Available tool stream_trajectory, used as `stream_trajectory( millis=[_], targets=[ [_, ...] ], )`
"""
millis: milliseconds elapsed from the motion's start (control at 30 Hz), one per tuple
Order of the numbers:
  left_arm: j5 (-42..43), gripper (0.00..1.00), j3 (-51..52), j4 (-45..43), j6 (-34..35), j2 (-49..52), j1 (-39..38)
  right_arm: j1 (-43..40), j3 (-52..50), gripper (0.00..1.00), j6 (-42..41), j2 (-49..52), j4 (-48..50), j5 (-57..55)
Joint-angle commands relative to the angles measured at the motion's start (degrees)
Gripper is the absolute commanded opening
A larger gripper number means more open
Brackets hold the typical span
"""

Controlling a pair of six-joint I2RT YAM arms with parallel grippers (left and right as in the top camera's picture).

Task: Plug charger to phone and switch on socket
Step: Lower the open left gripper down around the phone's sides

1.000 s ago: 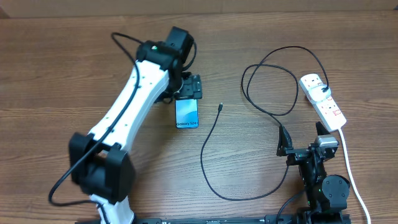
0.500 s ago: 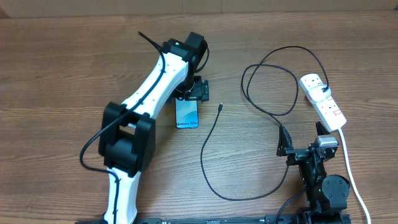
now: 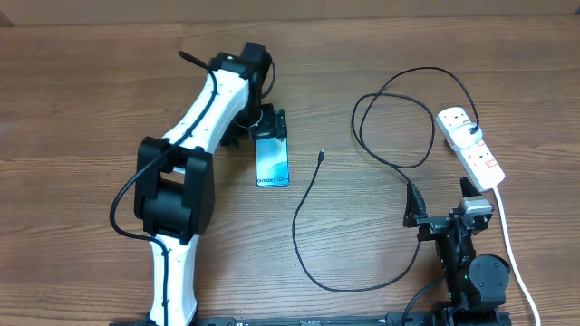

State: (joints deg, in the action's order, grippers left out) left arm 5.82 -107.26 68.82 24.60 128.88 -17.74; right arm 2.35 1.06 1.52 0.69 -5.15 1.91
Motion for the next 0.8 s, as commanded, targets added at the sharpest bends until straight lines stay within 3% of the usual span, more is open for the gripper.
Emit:
stream_trajectory(
  millis=[0, 133, 767],
  targets=[
    [0.98, 1.0, -0.74, 0.04, -1.99, 0.07, -1.51, 0.31, -0.59, 1.0, 0.26, -0.52, 0.33, -0.57],
    [-4.44, 1.0, -0.74, -0.44, 1.66, 0.07, -3.8, 0.31, -0.59, 1.0, 0.26, -0.52, 0.33, -0.57],
    [-7.69, 1.0, 2.34, -3.61, 1.64, 0.24, -5.31, 0.31, -0.59, 1.0, 0.28, -0.52, 0.33, -0.55]
  ],
)
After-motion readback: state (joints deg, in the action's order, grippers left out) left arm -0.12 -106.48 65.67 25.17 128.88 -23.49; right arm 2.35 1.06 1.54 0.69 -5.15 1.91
